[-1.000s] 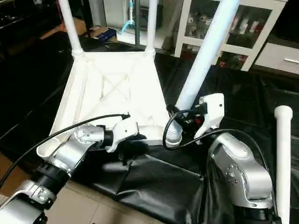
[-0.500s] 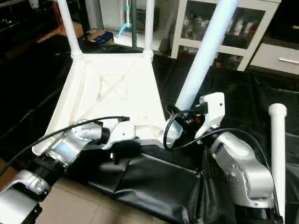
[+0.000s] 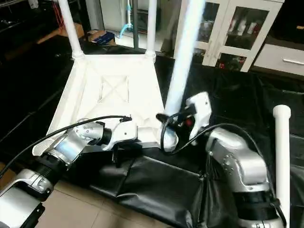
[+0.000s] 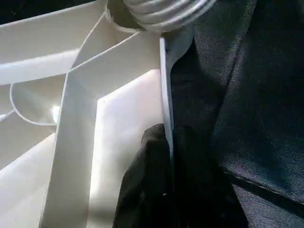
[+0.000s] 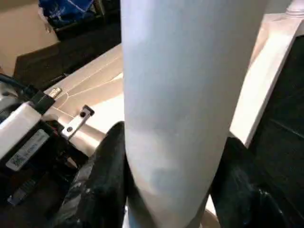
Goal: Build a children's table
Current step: Insert table leg to table base
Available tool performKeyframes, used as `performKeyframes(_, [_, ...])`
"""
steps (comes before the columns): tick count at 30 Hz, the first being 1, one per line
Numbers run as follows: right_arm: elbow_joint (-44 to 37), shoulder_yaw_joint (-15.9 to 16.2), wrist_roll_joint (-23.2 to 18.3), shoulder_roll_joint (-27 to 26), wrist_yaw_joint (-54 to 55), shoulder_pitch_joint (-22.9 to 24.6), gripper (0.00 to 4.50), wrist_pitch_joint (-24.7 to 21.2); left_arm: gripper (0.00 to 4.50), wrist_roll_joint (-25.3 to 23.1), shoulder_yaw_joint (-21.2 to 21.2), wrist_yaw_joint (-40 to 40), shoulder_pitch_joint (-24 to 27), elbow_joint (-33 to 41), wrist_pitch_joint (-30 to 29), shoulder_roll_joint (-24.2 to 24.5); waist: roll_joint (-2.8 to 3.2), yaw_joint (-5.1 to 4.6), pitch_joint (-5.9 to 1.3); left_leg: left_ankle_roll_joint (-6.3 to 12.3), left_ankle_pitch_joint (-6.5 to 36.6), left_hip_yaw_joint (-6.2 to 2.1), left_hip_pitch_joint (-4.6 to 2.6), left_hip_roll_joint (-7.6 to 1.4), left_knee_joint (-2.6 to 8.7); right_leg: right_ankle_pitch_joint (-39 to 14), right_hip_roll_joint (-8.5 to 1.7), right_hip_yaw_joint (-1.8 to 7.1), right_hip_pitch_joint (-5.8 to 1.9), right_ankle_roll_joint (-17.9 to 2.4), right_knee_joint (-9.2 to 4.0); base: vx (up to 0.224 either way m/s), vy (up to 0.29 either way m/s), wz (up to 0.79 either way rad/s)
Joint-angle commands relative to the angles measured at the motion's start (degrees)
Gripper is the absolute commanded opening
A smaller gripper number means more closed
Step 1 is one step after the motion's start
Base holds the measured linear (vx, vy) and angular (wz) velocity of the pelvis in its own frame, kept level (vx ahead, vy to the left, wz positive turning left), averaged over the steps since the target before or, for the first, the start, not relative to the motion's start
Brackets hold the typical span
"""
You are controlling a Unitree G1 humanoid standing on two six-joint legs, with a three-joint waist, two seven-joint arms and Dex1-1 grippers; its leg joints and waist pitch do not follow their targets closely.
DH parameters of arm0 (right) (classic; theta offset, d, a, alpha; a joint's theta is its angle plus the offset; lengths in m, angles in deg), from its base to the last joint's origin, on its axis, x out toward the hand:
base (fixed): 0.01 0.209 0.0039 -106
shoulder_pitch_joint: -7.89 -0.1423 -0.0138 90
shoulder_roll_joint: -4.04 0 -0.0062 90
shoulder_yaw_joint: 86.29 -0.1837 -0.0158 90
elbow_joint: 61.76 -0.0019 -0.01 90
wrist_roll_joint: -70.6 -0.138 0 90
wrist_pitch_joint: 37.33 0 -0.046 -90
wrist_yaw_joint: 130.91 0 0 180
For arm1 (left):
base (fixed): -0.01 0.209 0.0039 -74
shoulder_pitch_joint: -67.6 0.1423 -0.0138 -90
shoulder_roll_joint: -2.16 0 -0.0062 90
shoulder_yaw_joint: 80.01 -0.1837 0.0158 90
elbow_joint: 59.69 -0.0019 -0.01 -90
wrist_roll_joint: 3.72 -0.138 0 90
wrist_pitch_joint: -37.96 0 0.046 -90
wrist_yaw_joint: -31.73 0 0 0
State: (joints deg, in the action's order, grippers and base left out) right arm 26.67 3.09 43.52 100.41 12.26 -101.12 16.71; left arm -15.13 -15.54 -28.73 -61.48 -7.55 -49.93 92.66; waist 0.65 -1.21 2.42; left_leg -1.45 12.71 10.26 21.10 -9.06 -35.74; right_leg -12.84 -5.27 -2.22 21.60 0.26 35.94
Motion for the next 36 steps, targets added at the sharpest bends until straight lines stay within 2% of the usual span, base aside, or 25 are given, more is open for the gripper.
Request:
performKeyframes(1, [2.9,0.1,0.3,0.8,-1.4,-2.3,1.83,-0.9,0.02,-1.4,-2.7,-2.2,2.2,-1.0,-0.6,0.1,-1.13,0.05,-3.19,5.19,4.4,-1.27,-0.39,-4.06,4.48,0.0,-3.58,2.33,-2.36,-17.9,-3.84,0.000,0.000,0.00])
performKeyframes(2, [3.8,0.3,0.4,0.9,-1.8,-2.7,1.83,-0.9,0.02,-1.3,-2.7,-2.4,2.3,-0.8,-0.6,0.1,-1.08,0.05,-3.18,5.17,4.2,-1.25,-0.39,-4.06,4.48,-0.3,-3.56,2.32,-2.33,-17.9,-3.89,0.000,0.000,0.00])
performKeyframes(3, [5.0,0.6,0.7,0.9,-2.2,-3.2,1.83,-0.5,0.02,-1.0,-2.6,-2.7,2.5,-0.2,-1.1,0.2,-1.45,0.09,-3.15,5.27,3.8,-1.13,-0.43,-4.07,4.44,0.0,-3.51,2.37,-2.27,-17.8,-3.94,0.000,0.000,0.00])
performKeyframes(4, [6.0,0.9,1.0,1.0,-2.6,-3.7,1.83,0.0,0.02,-0.7,-2.5,-3.1,2.6,0.4,-1.4,0.3,-1.32,0.13,-3.18,5.36,3.5,-1.18,-0.35,-4.05,4.41,0.2,-3.60,2.38,-2.34,-17.9,-3.80,0.000,0.000,0.00])
performKeyframes(8, [9.7,1.7,1.9,0.5,-3.2,-5.6,1.83,1.1,0.02,0.0,-2.8,-4.8,3.5,3.2,-2.0,1.2,-1.55,0.25,-3.36,6.84,0.7,-1.05,-0.31,-4.06,4.19,3.4,-3.56,2.32,-2.29,-18.3,-3.42,0.000,0.000,0.00])
performKeyframes(9, [10.3,2.0,2.1,0.5,-3.5,-5.8,1.83,1.2,0.02,0.1,-2.8,-5.2,3.6,3.7,-2.1,1.4,-1.43,0.25,-3.28,7.08,0.9,-1.04,-0.30,-4.04,4.22,3.0,-3.57,2.29,-2.22,-18.5,-3.45,0.000,0.000,0.00])
performKeyframes(16, [14.3,3.9,3.8,0.2,-5.5,-7.3,1.83,2.0,0.02,0.1,-3.0,-6.0,4.5,5.7,-3.1,1.8,-1.52,0.09,-3.20,6.01,2.4,-1.02,-0.44,-4.20,4.39,1.8,-3.51,2.27,-2.13,-18.6,-3.56,0.000,0.000,0.00])
performKeyframes(18, [14.3,5.2,4.3,0.4,-6.4,-7.1,1.83,2.0,0.02,0.0,-3.0,-5.9,4.6,6.0,-3.4,1.8,-1.51,0.08,-3.20,5.31,3.1,-0.98,-0.57,-4.28,4.46,1.5,-3.45,2.31,-2.07,-18.6,-3.62,0.000,0.000,0.00])
performKeyframes(22, [14.7,6.2,5.0,0.3,-6.8,-6.9,1.83,2.4,0.02,-0.1,-3.0,-5.7,4.8,6.2,-3.7,1.7,-1.62,0.14,-3.29,5.01,3.1,-1.00,-0.60,-4.30,4.53,3.3,-3.41,2.34,-2.17,-18.6,-3.49,0.000,0.000,0.00])
performKeyframes(25, [15.0,6.9,6.2,0.0,-6.6,-6.5,1.83,3.7,0.02,-0.2,-3.0,-5.6,4.9,6.7,-4.2,1.8,-1.67,0.12,-3.27,4.74,3.8,-0.96,-0.59,-4.31,4.55,2.4,-3.47,2.37,-2.14,-18.6,-3.59,0.000,0.000,0.00])
performKeyframes(30, [14.0,6.8,7.0,-0.1,-5.9,-4.4,1.83,5.2,0.02,-0.3,-2.8,-5.2,5.0,7.2,-4.9,1.9,-1.79,0.15,-3.26,4.38,4.1,-0.98,-0.64,-4.37,4.67,2.3,-3.41,2.39,-2.10,-18.3,-3.63,0.000,0.000,0.00])
performKeyframes(33, [13.7,5.3,6.6,-0.7,-4.8,-3.4,1.83,6.4,0.02,-0.4,-2.7,-5.0,5.0,7.2,-5.1,1.8,-1.78,0.20,-3.32,4.61,3.7,-0.97,-0.64,-4.38,4.67,3.2,-3.48,2.42,-2.14,-18.3,-3.58,0.000,0.000,0.00])
performKeyframes(36, [13.6,3.9,6.2,-1.2,-3.7,-2.5,1.83,7.3,0.02,-0.4,-2.7,-4.9,5.0,7.2,-5.3,1.8,-1.74,0.15,-3.19,4.33,4.9,-0.94,-0.71,-4.37,4.77,1.7,-3.44,2.42,-1.98,-18.3,-3.81,0.000,0.000,0.00])
